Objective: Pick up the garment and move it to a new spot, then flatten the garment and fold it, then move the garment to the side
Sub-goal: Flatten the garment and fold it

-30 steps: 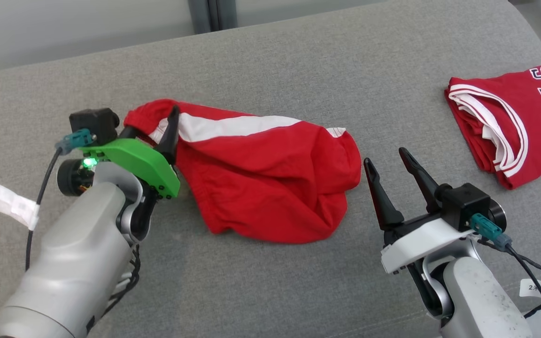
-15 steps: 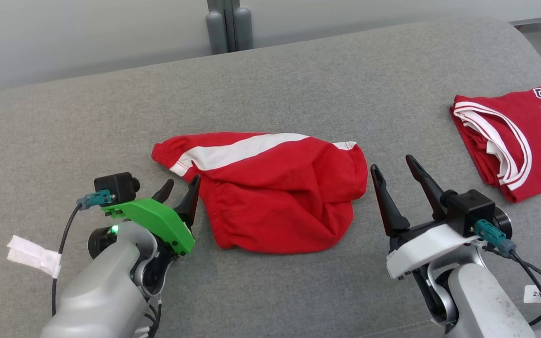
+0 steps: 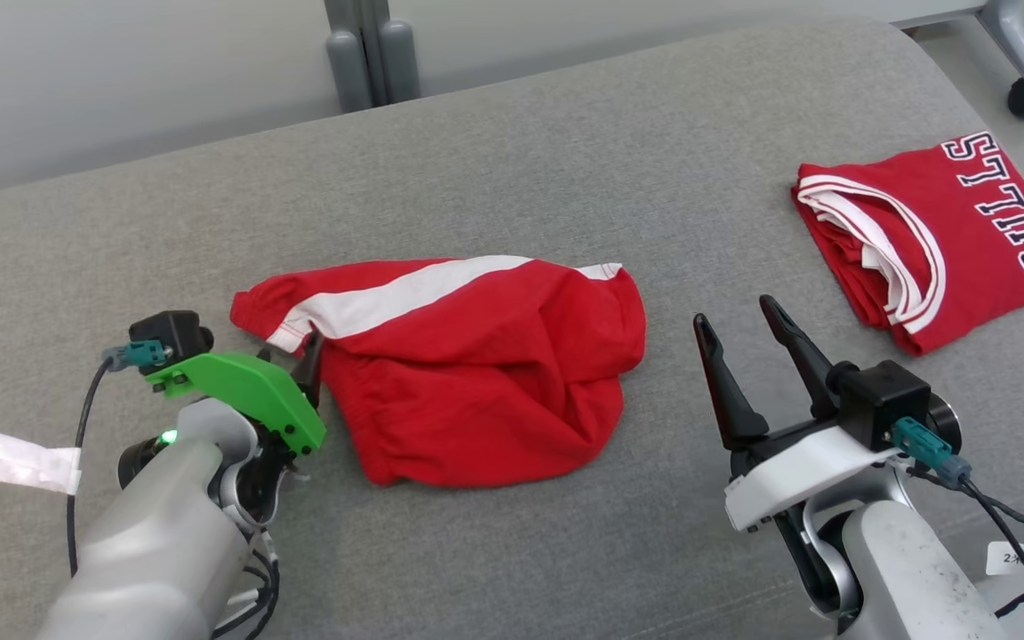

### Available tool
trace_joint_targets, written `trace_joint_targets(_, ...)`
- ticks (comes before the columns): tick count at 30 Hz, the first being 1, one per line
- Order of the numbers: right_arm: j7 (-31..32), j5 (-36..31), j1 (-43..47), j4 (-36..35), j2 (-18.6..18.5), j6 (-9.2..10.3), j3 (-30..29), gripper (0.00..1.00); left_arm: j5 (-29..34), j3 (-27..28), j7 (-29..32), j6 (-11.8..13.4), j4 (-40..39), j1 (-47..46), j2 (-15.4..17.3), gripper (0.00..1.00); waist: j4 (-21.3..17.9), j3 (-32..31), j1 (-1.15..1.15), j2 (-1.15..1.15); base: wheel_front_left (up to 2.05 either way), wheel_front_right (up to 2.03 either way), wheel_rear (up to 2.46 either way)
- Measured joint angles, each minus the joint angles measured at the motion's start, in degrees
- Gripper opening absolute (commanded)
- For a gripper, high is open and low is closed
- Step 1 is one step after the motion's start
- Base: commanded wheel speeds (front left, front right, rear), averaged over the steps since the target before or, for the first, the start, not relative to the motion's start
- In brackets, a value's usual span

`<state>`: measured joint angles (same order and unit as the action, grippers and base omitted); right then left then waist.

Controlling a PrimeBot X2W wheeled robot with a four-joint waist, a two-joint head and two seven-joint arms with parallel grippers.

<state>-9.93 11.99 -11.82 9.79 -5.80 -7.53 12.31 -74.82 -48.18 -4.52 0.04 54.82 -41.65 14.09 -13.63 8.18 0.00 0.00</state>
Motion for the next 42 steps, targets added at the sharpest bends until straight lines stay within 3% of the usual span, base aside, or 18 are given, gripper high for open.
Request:
trace_joint_targets(4,-0.26,-0.01,0.0,-0.05,0.07,0.0,-0.38,1.0,-0.43,0.89,0.08,2.52,2.19,-0.47,0.19,1.0,-1.59,0.73,0.0,0.0,0.0,0.0,0.0)
trace_joint_targets(10,-0.44,-0.02,0.0,-0.09,0.16,0.0,-0.79,1.0,-0.69,1.2,-0.09,0.98,2.33,-1.64,0.03,1.0,-2.13,1.86,0.0,0.0,0.0,0.0,0.0)
trace_joint_targets(11,-0.45,-0.02,-0.01,-0.08,0.22,0.0,-0.78,1.0,-0.7,1.21,-0.07,0.9,2.44,-1.8,-0.01,0.6,-2.07,1.94,0.0,0.0,0.0,0.0,0.0)
trace_joint_targets(13,-0.51,-0.04,-0.08,-0.05,0.44,0.0,-0.71,1.0,-0.37,0.89,-0.12,0.42,2.61,-2.19,0.01,0.07,-1.96,2.03,0.0,0.0,0.0,0.0,0.0)
trace_joint_targets(14,-0.52,-0.09,-0.1,-0.04,0.52,0.0,-0.67,1.0,-0.13,0.83,-0.37,-0.15,2.58,-2.38,-0.02,0.0,-1.91,2.04,0.0,0.0,0.0,0.0,0.0)
trace_joint_targets(20,-0.68,-0.55,-0.01,-0.05,0.45,0.0,-1.97,1.0,0.96,0.03,-3.18,-2.99,0.32,-3.15,-0.38,0.0,-0.58,1.8,0.0,0.0,0.0,0.0,0.0)
trace_joint_targets(24,-0.56,-0.6,0.52,-0.32,0.16,0.0,-2.45,1.0,0.91,-0.21,-4.75,-5.5,-6.49,-1.98,-0.16,0.0,1.06,1.31,0.0,0.0,0.0,0.0,0.0)
trace_joint_targets(29,-0.21,-0.6,1.28,-0.63,0.07,0.0,-2.59,1.0,-4.65,-0.64,-0.73,-7.15,-26.98,7.17,2.56,0.0,3.64,0.38,0.0,0.0,0.0,0.0,0.0)
trace_joint_targets(31,-0.14,-0.62,1.58,-0.85,0.11,0.0,-2.68,1.0,-7.46,-2.32,3.05,-7.35,-37.5,11.44,5.26,0.0,4.65,0.05,0.0,0.0,0.0,0.0,0.0)
trace_joint_targets(33,0.02,-0.68,1.81,-0.98,0.18,0.0,-2.63,1.0,-8.09,-4.24,6.28,-7.36,-44.43,15.32,10.35,0.0,5.7,-0.26,0.0,0.0,0.0,0.0,0.0)
trace_joint_targets(37,0.25,-0.68,1.8,-1.14,0.43,0.0,-2.38,1.0,-5.89,-7.76,10.96,-2.11,-48.99,19.32,19.05,0.0,7.17,-0.65,0.0,0.0,0.0,0.0,0.0)
trace_joint_targets(42,0.25,-0.68,1.73,-0.99,0.52,0.0,-2.32,1.0,-0.37,-10.48,12.87,4.85,-49.42,20.14,22.99,0.0,7.84,-0.9,0.0,0.0,0.0,0.0,0.0)
